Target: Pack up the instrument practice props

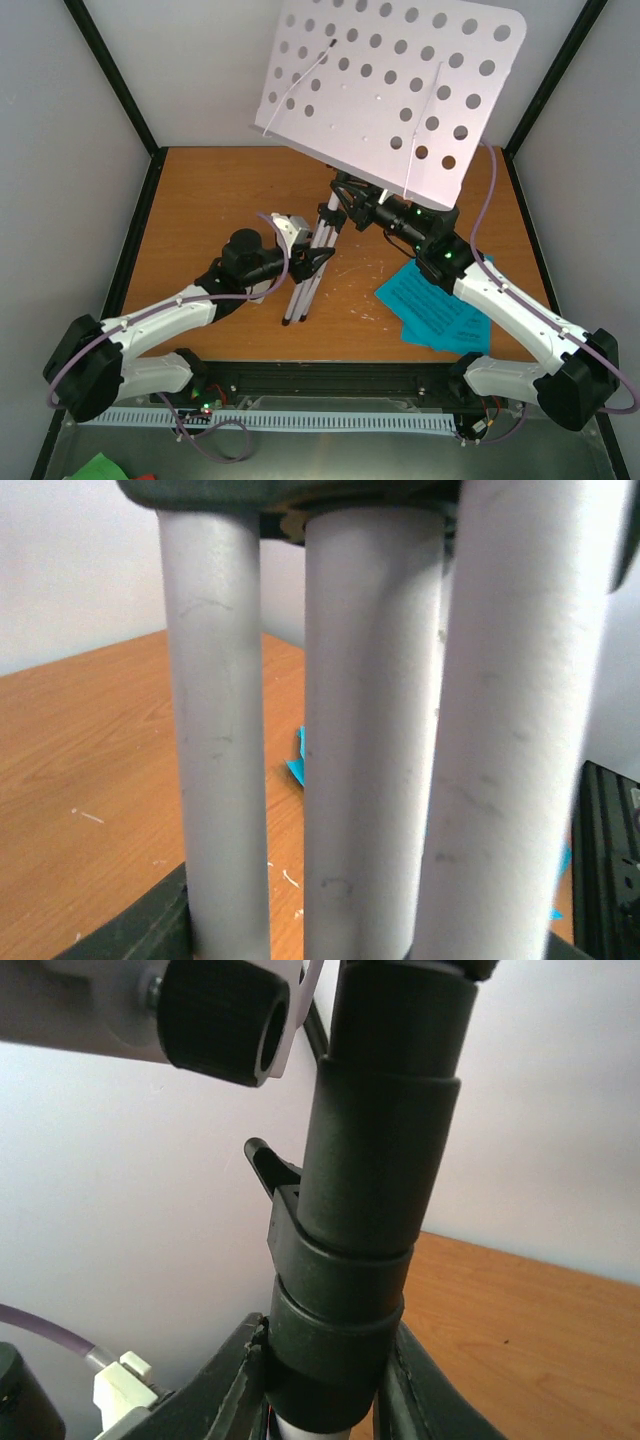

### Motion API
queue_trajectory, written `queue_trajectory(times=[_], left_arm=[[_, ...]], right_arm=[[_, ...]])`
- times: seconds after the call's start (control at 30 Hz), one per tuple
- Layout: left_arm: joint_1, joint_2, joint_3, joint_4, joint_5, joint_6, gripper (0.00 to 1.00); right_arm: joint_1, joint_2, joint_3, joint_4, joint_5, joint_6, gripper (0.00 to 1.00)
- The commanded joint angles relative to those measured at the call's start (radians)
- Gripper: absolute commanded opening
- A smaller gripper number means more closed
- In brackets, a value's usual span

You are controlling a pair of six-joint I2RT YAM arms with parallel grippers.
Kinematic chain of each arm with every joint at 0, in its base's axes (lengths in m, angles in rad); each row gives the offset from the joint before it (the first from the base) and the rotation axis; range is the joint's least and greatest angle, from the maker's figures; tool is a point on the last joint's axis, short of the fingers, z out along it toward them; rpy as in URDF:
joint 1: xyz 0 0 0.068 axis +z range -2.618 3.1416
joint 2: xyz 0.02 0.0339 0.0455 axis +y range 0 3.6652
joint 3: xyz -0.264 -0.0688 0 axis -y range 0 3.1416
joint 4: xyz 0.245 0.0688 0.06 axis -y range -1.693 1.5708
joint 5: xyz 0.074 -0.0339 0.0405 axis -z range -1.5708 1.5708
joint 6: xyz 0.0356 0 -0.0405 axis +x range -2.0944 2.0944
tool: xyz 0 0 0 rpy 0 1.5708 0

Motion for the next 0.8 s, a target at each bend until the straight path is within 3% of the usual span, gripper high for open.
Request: queue_trajectory(times=[0.0, 0.17, 0.5, 0.63, 0.7, 0.77], left_arm=[[-0.003, -0.083, 0.069, -0.094, 0.012, -0.050, 0.00], [-0.004, -0.050, 0.119, -0.231, 0.017, -0.074, 0.00], [0.000, 0.073, 0.137, -0.243, -0.035, -0.138, 0.00], [0.015, 0.120, 0.159, -0.241, -0.050, -0.168, 0.00], [0.025, 0.130, 0.161, -0.227, -0.033, -0.181, 0.00], [0.029, 0.132, 0.156, -0.204, -0.007, -0.182, 0.00]], right_arm=[[-0.087, 0.012, -0.088, 0.208, 0.163, 0.074, 0.03], [-0.145, 0.085, -0.257, 0.382, 0.184, 0.162, 0.03], [-0.165, 0.282, -0.390, 0.503, 0.218, 0.196, 0.06], [-0.172, 0.334, -0.426, 0.553, 0.221, 0.190, 0.18], [-0.177, 0.355, -0.445, 0.590, 0.215, 0.185, 0.35], [-0.179, 0.365, -0.470, 0.631, 0.208, 0.187, 0.44]])
